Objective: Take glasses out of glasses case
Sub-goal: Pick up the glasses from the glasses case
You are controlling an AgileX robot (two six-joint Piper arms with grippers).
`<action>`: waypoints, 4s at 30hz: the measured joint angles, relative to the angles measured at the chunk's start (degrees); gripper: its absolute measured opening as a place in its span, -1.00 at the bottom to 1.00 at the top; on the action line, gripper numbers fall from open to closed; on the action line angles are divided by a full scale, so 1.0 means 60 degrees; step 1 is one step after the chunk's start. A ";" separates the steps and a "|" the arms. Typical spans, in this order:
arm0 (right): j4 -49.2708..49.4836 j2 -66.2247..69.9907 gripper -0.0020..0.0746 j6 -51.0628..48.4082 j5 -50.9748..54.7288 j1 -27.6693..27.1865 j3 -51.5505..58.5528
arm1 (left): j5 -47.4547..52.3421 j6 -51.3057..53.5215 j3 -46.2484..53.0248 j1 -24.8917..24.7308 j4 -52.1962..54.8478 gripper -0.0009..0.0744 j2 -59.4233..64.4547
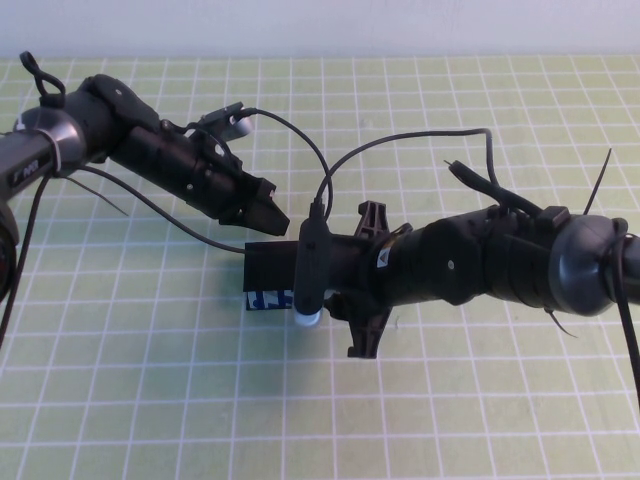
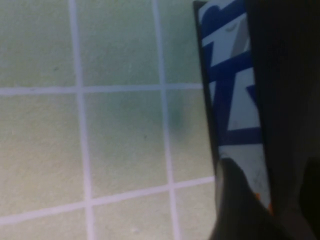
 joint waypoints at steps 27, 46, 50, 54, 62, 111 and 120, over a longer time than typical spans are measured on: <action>-0.0186 0.0353 -0.40 -0.0037 -0.0930 0.0000 -0.0020 | 0.0396 0.0107 0.0000 0.0000 0.0000 -0.99 0.0000; -0.0264 -0.0054 -0.94 -0.0096 -0.1383 0.0020 -0.0020 | 0.0389 0.0370 -0.0134 0.0000 0.0000 -0.99 0.0000; -0.0200 -0.0118 -0.95 -0.0096 -0.1471 0.0020 -0.0020 | 0.0634 0.0392 -0.0657 0.0079 0.0031 -0.99 -0.0093; -0.0200 -0.0118 -0.95 -0.0096 -0.1500 0.0020 -0.0020 | 0.0662 0.0298 -0.1112 0.0374 0.0305 -0.99 -0.0913; 0.0111 -0.0118 -0.96 -0.0096 -0.1782 0.0020 -0.0020 | 0.0745 0.1537 0.0906 0.0565 0.0154 -0.99 -0.3671; 0.4244 -0.2096 -0.79 0.2331 0.1090 0.0020 -0.0020 | -0.2430 0.9292 0.6556 0.0565 -0.5774 -0.99 -0.2666; 0.1286 -0.1161 -0.99 0.7376 0.2364 0.0020 -0.0020 | -0.2359 0.9202 0.6556 0.0565 -0.5751 -0.99 -0.2666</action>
